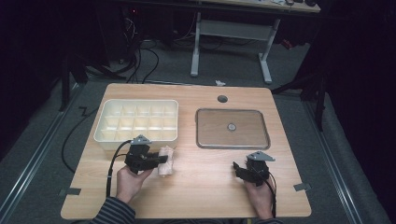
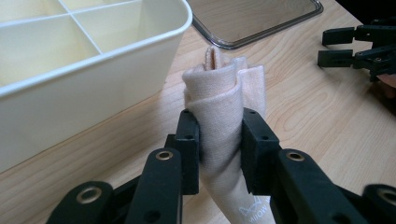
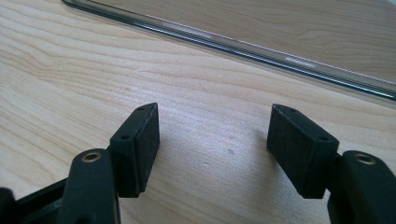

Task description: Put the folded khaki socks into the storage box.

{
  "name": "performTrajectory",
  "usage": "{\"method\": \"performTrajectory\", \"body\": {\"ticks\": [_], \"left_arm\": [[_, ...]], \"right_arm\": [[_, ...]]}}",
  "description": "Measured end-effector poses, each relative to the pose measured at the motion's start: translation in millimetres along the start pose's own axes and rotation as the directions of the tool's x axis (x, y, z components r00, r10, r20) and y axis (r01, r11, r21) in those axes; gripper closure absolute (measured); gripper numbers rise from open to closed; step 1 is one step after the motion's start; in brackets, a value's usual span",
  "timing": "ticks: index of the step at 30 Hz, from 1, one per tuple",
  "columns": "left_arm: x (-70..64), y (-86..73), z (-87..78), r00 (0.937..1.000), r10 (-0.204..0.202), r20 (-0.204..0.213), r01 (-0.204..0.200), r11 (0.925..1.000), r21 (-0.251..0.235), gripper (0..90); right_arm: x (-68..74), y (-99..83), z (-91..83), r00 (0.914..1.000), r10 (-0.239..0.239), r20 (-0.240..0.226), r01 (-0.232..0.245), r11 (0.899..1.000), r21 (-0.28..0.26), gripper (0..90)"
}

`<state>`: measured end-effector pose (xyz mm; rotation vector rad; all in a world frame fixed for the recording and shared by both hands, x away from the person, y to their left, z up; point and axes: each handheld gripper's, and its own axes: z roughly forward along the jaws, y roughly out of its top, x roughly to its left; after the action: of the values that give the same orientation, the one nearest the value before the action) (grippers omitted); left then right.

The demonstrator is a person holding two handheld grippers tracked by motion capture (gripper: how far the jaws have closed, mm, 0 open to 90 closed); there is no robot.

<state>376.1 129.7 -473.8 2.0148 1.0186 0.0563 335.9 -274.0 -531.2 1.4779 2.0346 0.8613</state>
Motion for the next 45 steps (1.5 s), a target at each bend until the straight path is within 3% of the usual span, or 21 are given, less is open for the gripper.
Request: {"method": "performTrajectory", "body": {"ticks": [6,14,29,37,45], "left_arm": [[3.0,-0.6,-7.8,0.9999,-0.004,0.01,0.004,1.0,-0.008,71.7],[7.6,4.3,-26.1,0.9997,-0.001,-0.026,0.0,0.9996,-0.028,71.7],[18.7,2.9,-37.0,0.9987,-0.051,-0.01,0.05,0.997,-0.059,71.6],[21.3,7.0,-42.8,0.9991,-0.037,-0.018,0.036,0.9978,-0.055,71.6],[27.2,14.6,-48.3,0.9983,-0.048,-0.033,0.046,0.997,-0.061,71.7]], "right_arm": [[-0.1,0.0,0.0,1.0,0.0,-0.002,0.0,1.0,0.0,34.3],[-0.8,0.0,0.1,1.0,-0.003,-0.005,0.003,1.0,-0.002,34.2],[-0.3,0.0,-0.1,1.0,0.001,-0.005,-0.001,1.0,0.0,34.0],[-0.3,0.0,0.0,1.0,0.0,-0.005,0.0,1.0,0.0,33.9],[-0.3,0.0,-0.1,1.0,0.001,-0.005,-0.001,1.0,0.001,33.9]]}}
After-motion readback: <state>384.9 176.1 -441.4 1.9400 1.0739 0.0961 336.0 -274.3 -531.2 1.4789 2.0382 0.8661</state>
